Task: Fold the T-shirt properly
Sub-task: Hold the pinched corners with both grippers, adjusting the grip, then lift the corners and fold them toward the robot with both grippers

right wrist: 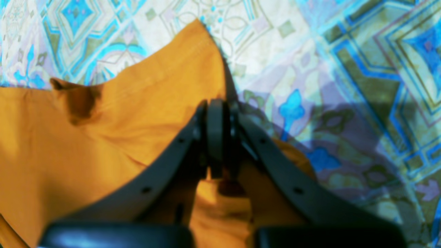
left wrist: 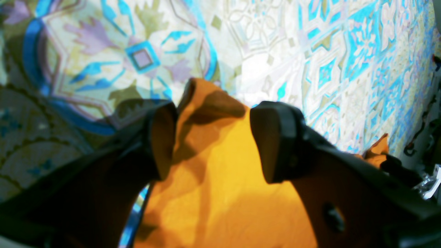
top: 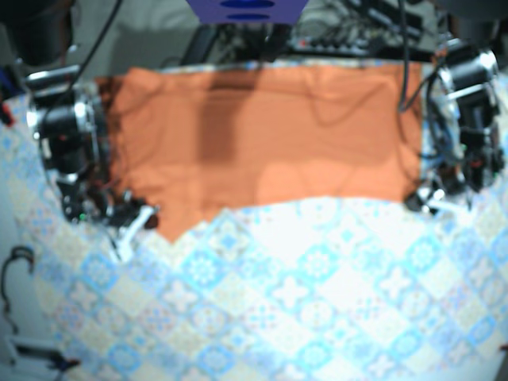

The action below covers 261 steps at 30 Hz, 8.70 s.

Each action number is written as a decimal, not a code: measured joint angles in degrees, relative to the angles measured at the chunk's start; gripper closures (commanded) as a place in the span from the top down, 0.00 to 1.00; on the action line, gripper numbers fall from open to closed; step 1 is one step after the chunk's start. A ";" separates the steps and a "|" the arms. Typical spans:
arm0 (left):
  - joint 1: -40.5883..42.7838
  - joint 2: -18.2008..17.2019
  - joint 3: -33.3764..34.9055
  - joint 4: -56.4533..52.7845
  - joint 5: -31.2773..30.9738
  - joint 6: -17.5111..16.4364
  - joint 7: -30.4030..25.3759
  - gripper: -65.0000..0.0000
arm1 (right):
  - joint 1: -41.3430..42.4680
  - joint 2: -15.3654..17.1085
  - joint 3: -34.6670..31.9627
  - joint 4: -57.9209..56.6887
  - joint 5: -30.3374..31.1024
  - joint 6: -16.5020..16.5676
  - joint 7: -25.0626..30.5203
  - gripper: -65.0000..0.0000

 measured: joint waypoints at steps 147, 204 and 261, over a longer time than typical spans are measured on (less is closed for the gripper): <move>7.96 2.49 0.22 13.33 7.54 1.14 1.11 0.00 | -7.02 5.99 -2.84 20.59 -1.75 -3.28 -5.05 0.00; 20.59 -4.37 6.19 36.74 6.84 -3.67 5.33 0.00 | -33.51 13.18 17.33 58.31 -1.90 -2.95 -14.71 0.00; 24.72 -4.72 39.56 62.53 48.13 -1.05 5.20 0.55 | -33.24 12.90 16.85 57.90 -2.12 -3.06 -14.45 0.00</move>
